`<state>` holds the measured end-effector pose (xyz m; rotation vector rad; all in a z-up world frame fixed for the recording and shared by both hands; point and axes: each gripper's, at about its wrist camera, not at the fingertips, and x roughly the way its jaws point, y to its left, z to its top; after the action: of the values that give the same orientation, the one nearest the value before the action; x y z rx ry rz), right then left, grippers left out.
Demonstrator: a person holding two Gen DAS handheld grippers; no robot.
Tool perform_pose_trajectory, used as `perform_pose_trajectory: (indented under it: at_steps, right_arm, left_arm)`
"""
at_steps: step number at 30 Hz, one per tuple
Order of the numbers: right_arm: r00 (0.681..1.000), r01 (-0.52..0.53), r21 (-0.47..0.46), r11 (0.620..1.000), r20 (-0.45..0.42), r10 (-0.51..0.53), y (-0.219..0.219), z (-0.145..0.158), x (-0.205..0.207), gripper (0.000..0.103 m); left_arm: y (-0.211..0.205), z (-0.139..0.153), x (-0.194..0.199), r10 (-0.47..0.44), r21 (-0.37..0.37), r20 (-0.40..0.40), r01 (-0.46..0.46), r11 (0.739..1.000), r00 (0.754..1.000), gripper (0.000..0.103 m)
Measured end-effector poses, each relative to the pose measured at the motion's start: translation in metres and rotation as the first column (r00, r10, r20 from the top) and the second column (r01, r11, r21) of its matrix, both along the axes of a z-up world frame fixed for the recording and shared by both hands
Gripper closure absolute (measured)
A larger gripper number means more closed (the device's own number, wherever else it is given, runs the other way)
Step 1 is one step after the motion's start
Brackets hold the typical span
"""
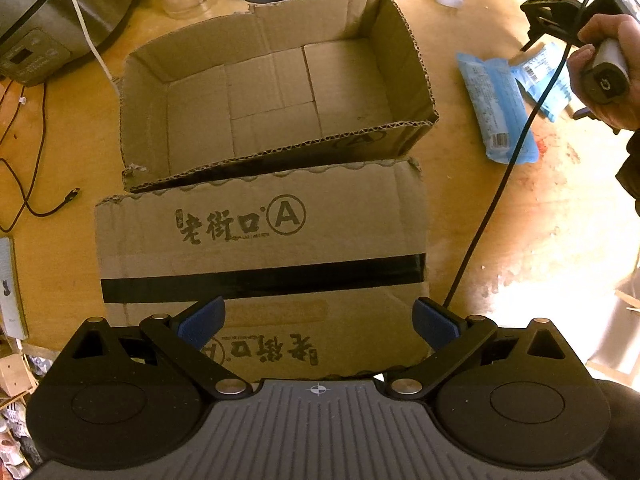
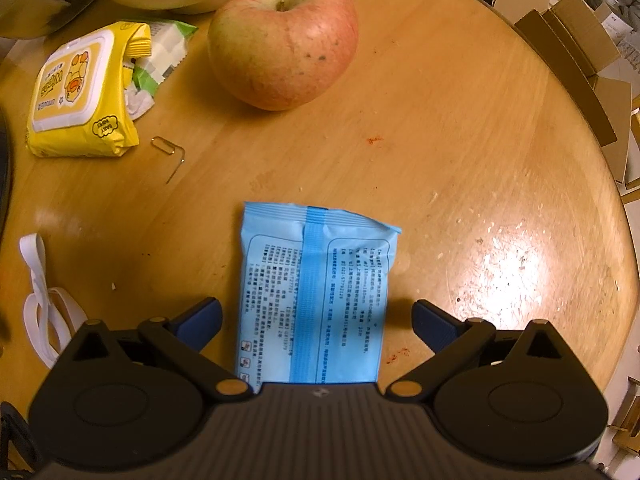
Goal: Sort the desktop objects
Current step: 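Close the right gripper on the wider blue packet, then lift the blue packet with the right gripper off the table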
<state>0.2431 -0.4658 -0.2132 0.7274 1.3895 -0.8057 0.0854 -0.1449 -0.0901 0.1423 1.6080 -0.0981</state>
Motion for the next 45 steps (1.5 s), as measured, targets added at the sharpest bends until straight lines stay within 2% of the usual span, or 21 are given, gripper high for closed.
perform_pose_trajectory:
  at_steps: [3,6,8,10,33,45]
  right_arm:
    - [1.0,0.009,0.009,1.0,0.001,-0.009,-0.004,-0.001,-0.001,0.001]
    - [1.0,0.011,0.012,1.0,0.009,-0.011,-0.005,0.001,-0.002,0.015]
    - [1.0,0.005,0.013,1.0,0.011,-0.005,-0.005,0.003,-0.002,0.033]
    - [1.0,-0.004,0.013,1.0,0.01,0.004,-0.003,0.006,-0.001,0.035]
    - [1.0,-0.025,0.04,0.999,0.004,0.025,-0.017,0.002,0.006,0.037]
    - [0.999,-0.039,0.044,0.998,0.038,0.038,-0.024,0.033,-0.001,0.037]
  left_arm:
    - [0.001,0.0,0.0,0.001,0.0,0.0,-0.001,1.0,1.0,0.0]
    - [0.001,0.0,-0.001,0.003,0.002,0.0,-0.003,1.0,1.0,0.0]
    - [0.001,0.0,-0.002,0.003,0.002,0.0,-0.003,1.0,1.0,0.0]
    - [0.001,0.001,-0.003,0.003,0.003,0.0,-0.003,1.0,1.0,0.0]
    - [0.0,0.002,-0.003,0.0,-0.002,-0.002,0.0,1.0,1.0,0.0]
    - [0.002,-0.001,-0.002,0.0,-0.006,-0.004,0.0,1.0,1.0,0.0]
